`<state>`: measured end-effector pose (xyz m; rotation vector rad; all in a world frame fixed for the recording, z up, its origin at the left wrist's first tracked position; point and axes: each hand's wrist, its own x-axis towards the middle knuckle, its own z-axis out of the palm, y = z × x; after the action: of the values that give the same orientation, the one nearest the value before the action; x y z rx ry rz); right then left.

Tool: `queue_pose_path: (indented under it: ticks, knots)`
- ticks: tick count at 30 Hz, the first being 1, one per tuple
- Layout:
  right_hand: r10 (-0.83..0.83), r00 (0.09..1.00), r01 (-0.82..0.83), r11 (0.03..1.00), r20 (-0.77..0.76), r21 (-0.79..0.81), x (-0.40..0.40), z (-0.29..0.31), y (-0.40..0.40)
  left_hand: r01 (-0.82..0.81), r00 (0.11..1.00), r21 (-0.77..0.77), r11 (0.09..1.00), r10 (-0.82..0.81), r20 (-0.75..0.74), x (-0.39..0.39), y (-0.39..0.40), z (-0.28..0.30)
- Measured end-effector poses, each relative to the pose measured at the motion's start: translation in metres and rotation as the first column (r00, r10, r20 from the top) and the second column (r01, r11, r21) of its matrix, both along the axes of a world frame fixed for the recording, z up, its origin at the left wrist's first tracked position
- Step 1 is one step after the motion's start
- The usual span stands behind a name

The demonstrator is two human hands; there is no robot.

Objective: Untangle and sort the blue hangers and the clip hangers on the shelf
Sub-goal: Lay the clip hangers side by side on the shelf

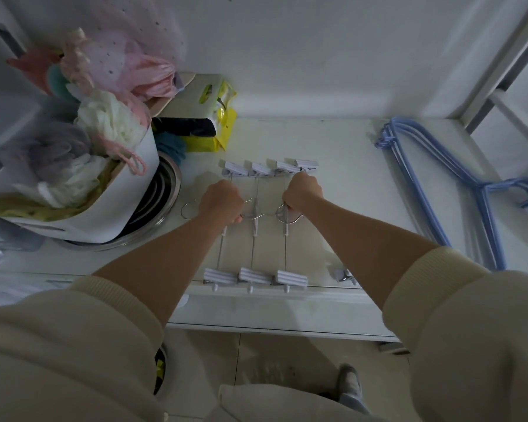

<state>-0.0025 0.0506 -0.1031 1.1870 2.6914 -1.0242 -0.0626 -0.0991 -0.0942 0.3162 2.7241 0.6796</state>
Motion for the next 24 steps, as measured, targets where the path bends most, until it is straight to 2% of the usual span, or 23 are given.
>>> queue_pose_path:
  ticks: [3, 5, 9, 13, 16, 20, 24]
  knots:
    - [-0.079, 0.991, 0.082, 0.997, -0.109, 0.015, 0.008, 0.004, 0.015, 0.016, 0.990, 0.019, 1.000, -0.013, -0.141, 0.004, 0.007, 0.008]
    - [-0.141, 0.977, 0.150, 0.988, -0.162, 0.041, 0.018, 0.008, 0.030, 0.047, 0.985, 0.051, 0.998, -0.037, -0.169, 0.007, 0.019, 0.011]
    - [-0.132, 0.990, 0.133, 0.991, -0.053, 0.022, 0.038, 0.006, 0.049, 0.158, 0.983, 0.000, 0.987, -0.157, -0.092, 0.026, 0.049, 0.007]
    - [-0.090, 0.996, 0.089, 0.995, -0.013, -0.041, 0.041, -0.001, 0.047, 0.162, 0.987, -0.073, 0.984, -0.163, -0.015, 0.033, 0.060, -0.003]
    - [-0.103, 0.994, 0.098, 0.989, -0.043, -0.107, 0.041, -0.003, 0.046, 0.134, 0.989, -0.059, 0.989, -0.137, -0.063, 0.034, 0.060, -0.005]
    - [-0.172, 0.979, 0.141, 0.958, -0.109, -0.250, 0.042, -0.001, 0.050, 0.140, 0.985, 0.043, 0.989, -0.135, -0.108, 0.028, 0.061, 0.002]
    - [-0.224, 0.967, 0.175, 0.931, -0.124, -0.319, 0.050, 0.004, 0.048, 0.132, 0.983, 0.092, 0.987, -0.118, -0.140, 0.025, 0.066, 0.009]
